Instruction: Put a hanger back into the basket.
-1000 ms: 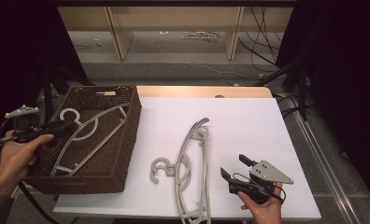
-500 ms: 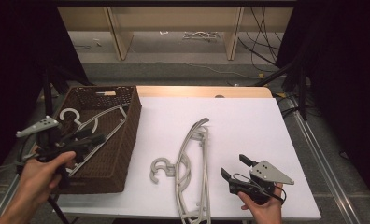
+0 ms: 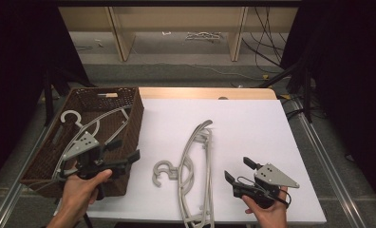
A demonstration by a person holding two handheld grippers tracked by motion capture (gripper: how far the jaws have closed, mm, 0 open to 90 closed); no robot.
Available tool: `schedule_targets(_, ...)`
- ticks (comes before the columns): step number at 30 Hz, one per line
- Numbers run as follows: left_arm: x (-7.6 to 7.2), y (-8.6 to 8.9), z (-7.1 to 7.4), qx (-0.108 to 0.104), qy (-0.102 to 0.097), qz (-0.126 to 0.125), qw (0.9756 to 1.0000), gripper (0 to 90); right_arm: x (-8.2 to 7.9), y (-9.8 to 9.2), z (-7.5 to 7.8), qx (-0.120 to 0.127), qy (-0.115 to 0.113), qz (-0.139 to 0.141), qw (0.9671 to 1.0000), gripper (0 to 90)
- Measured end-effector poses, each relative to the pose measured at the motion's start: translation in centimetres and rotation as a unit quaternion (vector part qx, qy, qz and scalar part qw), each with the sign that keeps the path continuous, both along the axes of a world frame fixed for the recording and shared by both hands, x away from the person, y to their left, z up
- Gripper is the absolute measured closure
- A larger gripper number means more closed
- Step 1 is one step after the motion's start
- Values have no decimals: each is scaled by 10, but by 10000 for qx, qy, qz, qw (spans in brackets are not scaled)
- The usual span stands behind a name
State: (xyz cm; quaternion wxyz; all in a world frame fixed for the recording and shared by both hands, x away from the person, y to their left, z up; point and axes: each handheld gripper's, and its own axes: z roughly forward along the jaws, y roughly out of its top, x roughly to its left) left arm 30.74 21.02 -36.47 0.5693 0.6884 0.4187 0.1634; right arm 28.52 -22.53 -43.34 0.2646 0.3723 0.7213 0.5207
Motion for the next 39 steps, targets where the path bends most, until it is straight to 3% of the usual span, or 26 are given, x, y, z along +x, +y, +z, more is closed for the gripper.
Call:
schedule_targets(5,-8,-13,-12,77,-157,-30,9998,171,0,0,0,-1,-9,7,10000,219)
schedule_targets(6,-13,-19,-17,157,-321,-12,9994,176,0,0,0,-5,-2,-8,10000,218)
schedule_targets(8,-17,-24,-21,255,-431,-73,9987,177,0,-1,0,18,-3,-8,10000,217)
schedule_targets(15,-25,-35,-32,470,-554,-266,9970,178,-3,0,3,34,-54,54,10000,215)
schedule_targets(20,-30,-42,-48,590,-407,-268,9971,179,-4,2,3,86,-83,162,9998,211)
schedule_targets(30,-40,-46,-64,636,-309,-190,9973,189,-6,0,3,65,-89,110,9999,208)
schedule_targets(33,-41,-48,-70,708,-172,-205,9971,167,-6,1,4,53,-67,130,9999,208)
schedule_targets(37,-40,-55,-77,808,28,-419,9958,166,-6,2,4,34,-58,134,9999,208)
schedule_targets(39,-41,-57,-78,821,125,-332,9960,178,-6,1,4,50,-65,120,9999,208)
